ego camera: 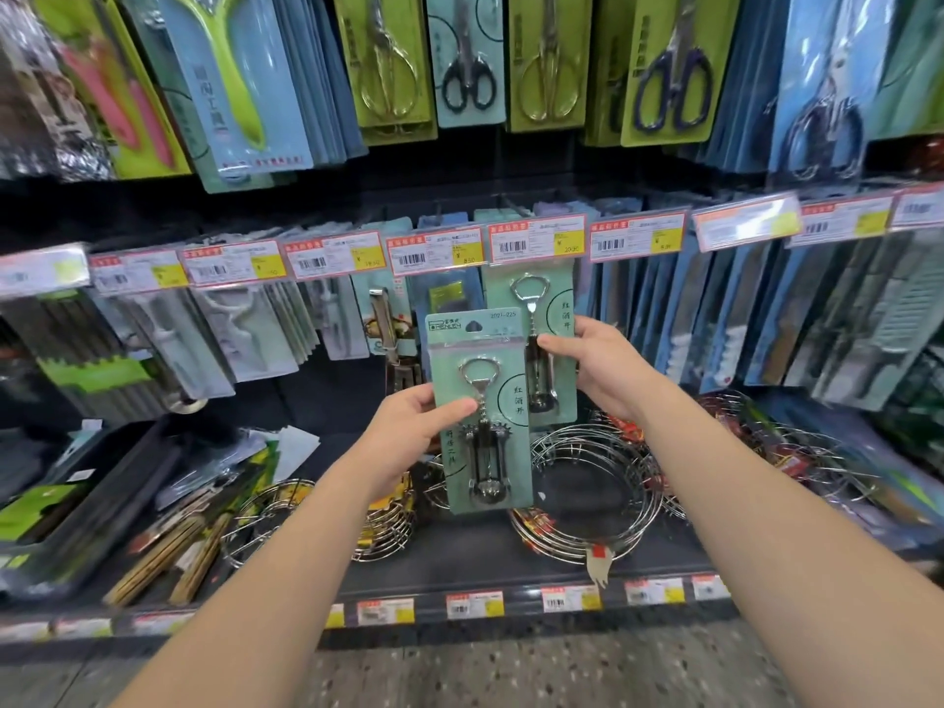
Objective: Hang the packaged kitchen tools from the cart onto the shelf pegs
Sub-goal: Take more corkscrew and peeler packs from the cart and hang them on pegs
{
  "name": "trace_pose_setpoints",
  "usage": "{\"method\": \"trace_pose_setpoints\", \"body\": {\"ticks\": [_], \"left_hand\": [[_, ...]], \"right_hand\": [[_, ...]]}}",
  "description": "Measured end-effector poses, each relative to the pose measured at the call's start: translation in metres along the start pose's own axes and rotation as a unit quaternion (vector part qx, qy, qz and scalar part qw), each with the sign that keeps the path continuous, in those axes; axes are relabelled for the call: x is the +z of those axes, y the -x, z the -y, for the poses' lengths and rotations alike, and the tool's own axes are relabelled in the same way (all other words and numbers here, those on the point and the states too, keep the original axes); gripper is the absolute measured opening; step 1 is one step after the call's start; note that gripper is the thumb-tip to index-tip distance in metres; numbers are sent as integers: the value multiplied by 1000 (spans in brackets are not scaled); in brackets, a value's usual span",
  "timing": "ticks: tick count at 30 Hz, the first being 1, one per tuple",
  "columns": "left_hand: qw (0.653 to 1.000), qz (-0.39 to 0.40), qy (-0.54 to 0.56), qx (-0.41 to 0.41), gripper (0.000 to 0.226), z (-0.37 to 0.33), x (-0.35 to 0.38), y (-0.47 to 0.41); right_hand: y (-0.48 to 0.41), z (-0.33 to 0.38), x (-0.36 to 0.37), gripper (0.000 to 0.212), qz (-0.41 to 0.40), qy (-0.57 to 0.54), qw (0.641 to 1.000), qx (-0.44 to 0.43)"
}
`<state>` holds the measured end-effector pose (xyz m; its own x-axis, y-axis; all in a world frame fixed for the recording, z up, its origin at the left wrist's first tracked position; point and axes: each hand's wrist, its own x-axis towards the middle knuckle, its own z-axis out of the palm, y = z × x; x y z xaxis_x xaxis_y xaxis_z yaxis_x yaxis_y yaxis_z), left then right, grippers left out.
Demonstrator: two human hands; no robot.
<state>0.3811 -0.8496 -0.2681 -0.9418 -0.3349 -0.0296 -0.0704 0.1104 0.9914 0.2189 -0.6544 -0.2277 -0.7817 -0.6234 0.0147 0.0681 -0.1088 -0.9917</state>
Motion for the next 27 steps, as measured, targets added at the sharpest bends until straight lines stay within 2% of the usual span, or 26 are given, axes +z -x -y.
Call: {"method": "trace_pose_setpoints", "body": {"ticks": [3,5,8,9,13,17,20,23,25,27], "left_hand": [[1000,-9,-10,1,24,2,-2,2],[1000,-14,-8,3,20,2,-5,3],[1000,-20,-7,6,21,1,-6,4],[1000,-22,-5,5,22,1,-6,3],[1000,-27,-1,0,20,-1,-1,3],[1000,-22,-9,8,25,-3,6,4],[1000,-25,-10,9,27,-3,7,2],[999,-33,-12,13,29,-3,11,-2],[999,-38,-3,19,28,-5,17,-6],[999,-44,5,19,26,-9,24,-9]], "right_hand": [[-3,-8,-1,37,-2,-40,999,7],[-6,-11,-4,45,-11,-60,998,-5],[-14,-11,-7,76,-10,-38,999,-4],[-20,-10,-7,80,-14,-26,1000,-2],[-35,1,5,55,-56,27,998,18],[-47,6,15,67,-179,151,970,68],[-40,-3,15,53,-223,189,956,38],[-16,-14,17,28,-170,140,975,9],[7,-15,18,30,-61,69,994,50],[25,-17,15,33,60,40,994,83]]}}
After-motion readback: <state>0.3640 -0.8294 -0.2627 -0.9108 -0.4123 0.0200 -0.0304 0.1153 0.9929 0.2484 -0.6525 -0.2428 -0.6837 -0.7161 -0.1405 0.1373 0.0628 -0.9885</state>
